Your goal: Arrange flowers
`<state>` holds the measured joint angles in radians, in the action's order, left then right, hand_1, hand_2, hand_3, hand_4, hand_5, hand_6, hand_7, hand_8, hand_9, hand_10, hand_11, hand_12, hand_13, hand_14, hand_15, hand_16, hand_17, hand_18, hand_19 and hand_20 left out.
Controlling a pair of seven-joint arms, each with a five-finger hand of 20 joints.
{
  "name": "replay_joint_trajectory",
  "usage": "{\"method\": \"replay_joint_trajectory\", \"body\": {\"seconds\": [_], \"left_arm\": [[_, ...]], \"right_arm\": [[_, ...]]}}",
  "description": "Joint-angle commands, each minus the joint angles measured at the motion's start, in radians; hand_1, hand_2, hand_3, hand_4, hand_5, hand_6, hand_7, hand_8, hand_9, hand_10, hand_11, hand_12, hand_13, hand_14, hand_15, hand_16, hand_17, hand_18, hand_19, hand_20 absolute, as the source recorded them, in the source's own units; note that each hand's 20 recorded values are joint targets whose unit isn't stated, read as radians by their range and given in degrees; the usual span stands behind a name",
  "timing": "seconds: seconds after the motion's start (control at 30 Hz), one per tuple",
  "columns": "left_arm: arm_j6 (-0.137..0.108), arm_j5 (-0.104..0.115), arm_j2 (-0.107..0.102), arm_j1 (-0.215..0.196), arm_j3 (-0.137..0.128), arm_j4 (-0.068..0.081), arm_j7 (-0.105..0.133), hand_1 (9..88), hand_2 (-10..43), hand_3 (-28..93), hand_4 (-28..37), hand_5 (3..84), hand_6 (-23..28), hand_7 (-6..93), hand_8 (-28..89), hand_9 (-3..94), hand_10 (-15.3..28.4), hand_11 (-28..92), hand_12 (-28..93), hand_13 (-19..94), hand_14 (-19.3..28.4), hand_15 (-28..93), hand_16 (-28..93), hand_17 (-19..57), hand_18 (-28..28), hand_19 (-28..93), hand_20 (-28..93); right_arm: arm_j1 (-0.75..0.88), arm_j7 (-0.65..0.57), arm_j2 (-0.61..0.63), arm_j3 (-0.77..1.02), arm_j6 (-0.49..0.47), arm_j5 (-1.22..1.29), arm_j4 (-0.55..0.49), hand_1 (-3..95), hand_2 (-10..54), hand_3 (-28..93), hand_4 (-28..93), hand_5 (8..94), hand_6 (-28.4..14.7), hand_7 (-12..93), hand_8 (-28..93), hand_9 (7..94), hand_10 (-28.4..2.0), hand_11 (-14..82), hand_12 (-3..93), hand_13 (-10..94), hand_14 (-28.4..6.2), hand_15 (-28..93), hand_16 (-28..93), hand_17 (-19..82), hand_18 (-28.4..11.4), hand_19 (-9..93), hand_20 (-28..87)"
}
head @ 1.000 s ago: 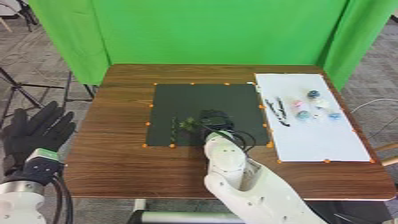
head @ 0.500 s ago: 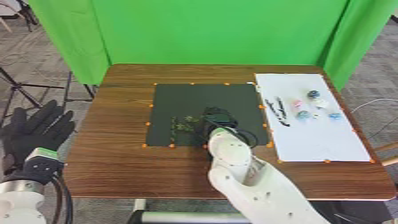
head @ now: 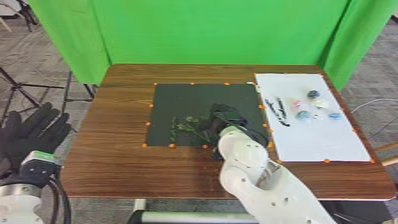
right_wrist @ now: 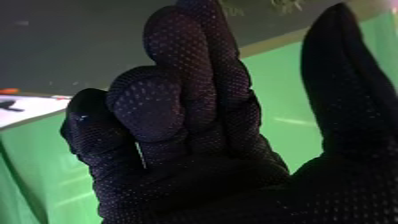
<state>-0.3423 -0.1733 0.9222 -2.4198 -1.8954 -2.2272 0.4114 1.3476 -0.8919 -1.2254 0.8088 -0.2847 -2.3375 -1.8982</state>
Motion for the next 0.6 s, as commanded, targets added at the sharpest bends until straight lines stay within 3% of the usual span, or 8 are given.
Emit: {"method": "replay_joint_trajectory", "body": {"seconds": [0.03,0.17,0.6], "left_arm": [[0.014,0.003,0.014,-0.017,-0.003,-0.004,-0.003,26.6,10.3,72,-28.3,39.6,8.6,19.3,-10,32.3,15.8,26,10,22,16.1,41,-9,-5.4,13.7,30,9],[0.017,-0.007,0.014,0.001,0.005,0.003,-0.017,26.6,10.2,72,-28.3,39.6,8.6,19.4,-10,32.3,15.8,26,10,22,16.3,41,-9,-5.5,13.7,30,9],[0.024,-0.013,0.016,0.005,0.007,0.005,-0.032,27.0,10.0,72,-28.3,39.8,8.9,19.1,-10,32.2,16.1,26,10,22,16.5,41,-9,-5.6,13.8,30,9]], "right_arm": [[0.045,0.056,0.023,0.024,-0.061,0.031,-0.020,30.3,-3.0,69,-18,74.7,-6.6,25,-8,79.2,-17.1,40.9,34.3,75,-14.0,67,37,49,-25.6,93,41],[0.049,0.076,0.014,0.007,-0.118,-0.027,0.002,29.1,-9.0,66,-21,73.9,-6.2,24,-8,78.3,-17.0,41.4,33.8,74,-13.7,67,37,48,-25.5,93,40],[0.058,0.112,0.000,-0.044,-0.128,-0.117,0.062,38.0,-9.5,68,-28,77.3,-3.1,40,-7,80.9,-14.8,46.3,35.9,77,-12.8,69,38,50,-25.4,93,43]]}}
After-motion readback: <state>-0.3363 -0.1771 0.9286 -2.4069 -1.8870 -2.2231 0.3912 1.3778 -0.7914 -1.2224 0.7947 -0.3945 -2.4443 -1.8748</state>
